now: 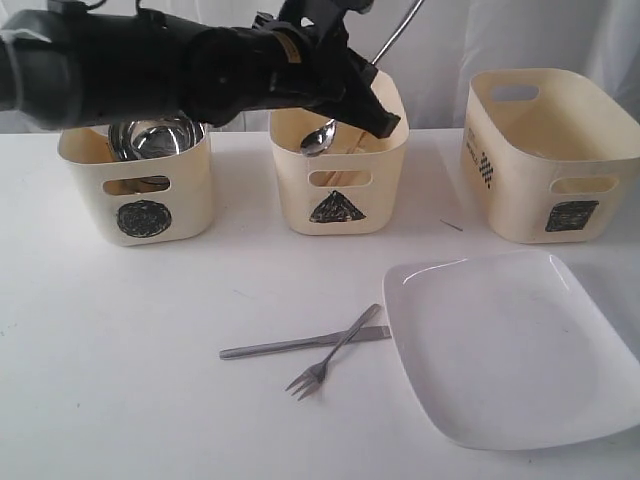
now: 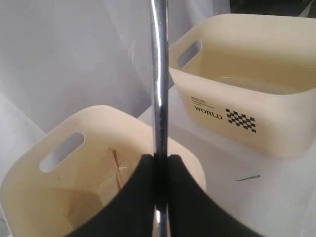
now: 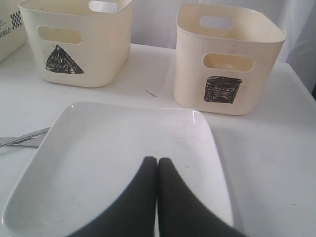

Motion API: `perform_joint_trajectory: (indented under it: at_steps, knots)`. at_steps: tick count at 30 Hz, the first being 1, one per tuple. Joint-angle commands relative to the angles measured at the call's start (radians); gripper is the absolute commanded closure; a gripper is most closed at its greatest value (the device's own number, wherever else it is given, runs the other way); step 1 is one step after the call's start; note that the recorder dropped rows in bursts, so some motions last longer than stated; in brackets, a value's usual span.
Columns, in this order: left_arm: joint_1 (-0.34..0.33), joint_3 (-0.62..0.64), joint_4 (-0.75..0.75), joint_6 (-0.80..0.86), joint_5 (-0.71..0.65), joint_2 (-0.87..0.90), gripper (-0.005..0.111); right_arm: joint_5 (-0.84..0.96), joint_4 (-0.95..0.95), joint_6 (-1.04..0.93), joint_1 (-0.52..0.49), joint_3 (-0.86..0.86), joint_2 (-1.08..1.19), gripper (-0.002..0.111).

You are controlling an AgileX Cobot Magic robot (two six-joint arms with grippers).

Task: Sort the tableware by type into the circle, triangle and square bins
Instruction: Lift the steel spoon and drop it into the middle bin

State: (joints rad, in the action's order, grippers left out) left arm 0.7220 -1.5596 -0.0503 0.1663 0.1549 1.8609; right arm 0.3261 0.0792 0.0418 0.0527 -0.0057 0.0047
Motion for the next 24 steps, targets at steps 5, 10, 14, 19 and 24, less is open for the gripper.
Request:
perform_joint_trajectory:
  at_steps: [5,10,14,19,24]
  knots:
    - [-0.012,-0.184,0.005,0.051,0.033,0.148,0.107,-0.01,-0.001,0.005,-0.002,0.006,-0.005,0.108]
    - [-0.04,-0.261,0.005,0.049,0.026,0.213,0.107,-0.01,-0.001,0.005,-0.002,0.006,-0.005,0.108]
    - [-0.055,-0.305,0.005,0.049,-0.013,0.248,0.107,-0.01,-0.001,0.005,-0.002,0.006,-0.005,0.108]
    - [-0.066,-0.339,0.005,0.049,-0.028,0.289,0.107,-0.01,-0.001,0.005,-0.002,0.006,-0.005,0.108]
    - [-0.075,-0.339,0.005,0.049,-0.056,0.311,0.107,-0.01,-0.001,0.005,-0.002,0.006,-0.005,0.108]
